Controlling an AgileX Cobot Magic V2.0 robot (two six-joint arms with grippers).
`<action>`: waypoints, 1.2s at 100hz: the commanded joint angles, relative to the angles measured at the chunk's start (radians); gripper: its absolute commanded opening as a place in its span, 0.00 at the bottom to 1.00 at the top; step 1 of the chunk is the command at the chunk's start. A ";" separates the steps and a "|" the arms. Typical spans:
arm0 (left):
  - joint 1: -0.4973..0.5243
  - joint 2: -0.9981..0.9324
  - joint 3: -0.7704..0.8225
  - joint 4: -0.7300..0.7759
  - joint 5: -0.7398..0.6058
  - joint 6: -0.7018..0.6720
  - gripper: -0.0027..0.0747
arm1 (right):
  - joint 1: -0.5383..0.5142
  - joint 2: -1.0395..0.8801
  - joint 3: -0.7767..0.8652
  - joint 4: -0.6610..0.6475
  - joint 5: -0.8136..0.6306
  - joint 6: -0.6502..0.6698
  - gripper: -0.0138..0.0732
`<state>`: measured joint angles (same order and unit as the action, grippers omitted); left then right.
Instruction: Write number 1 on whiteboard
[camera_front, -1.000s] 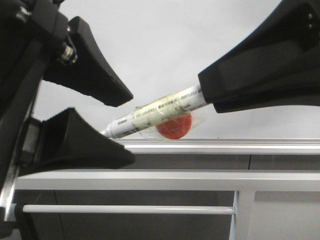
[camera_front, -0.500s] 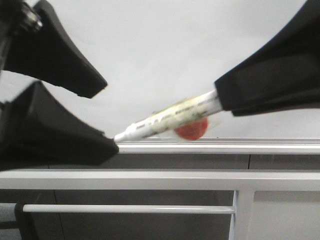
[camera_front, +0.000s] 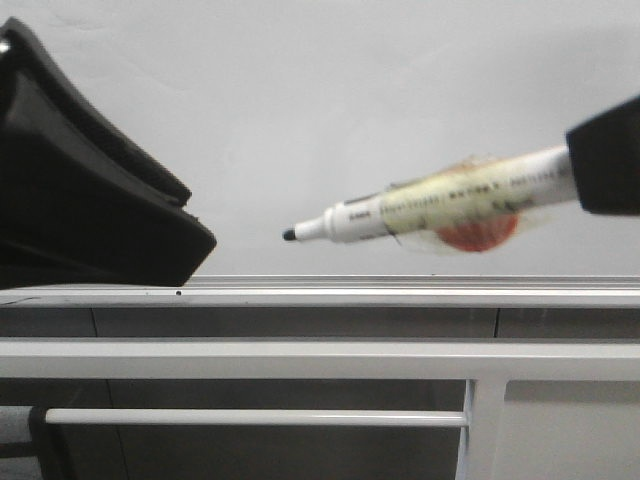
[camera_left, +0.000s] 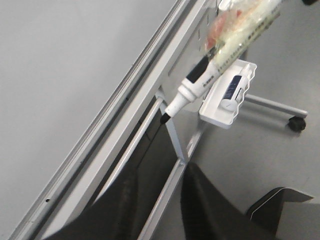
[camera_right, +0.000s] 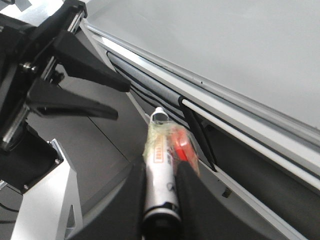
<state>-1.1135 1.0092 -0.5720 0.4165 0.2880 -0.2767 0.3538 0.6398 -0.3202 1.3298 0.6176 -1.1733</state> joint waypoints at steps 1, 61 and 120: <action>-0.007 -0.044 0.016 -0.039 -0.133 -0.021 0.11 | 0.001 -0.030 -0.003 0.025 -0.008 -0.012 0.09; -0.005 -0.117 0.244 -0.200 -0.487 -0.021 0.01 | 0.001 -0.370 0.131 0.018 -0.124 -0.026 0.09; -0.005 -0.117 0.246 -0.198 -0.485 -0.012 0.01 | 0.001 -0.370 0.131 0.069 -0.282 -0.026 0.09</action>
<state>-1.1135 0.9019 -0.3024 0.2230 -0.1215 -0.2868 0.3538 0.2639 -0.1631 1.3548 0.3908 -1.1847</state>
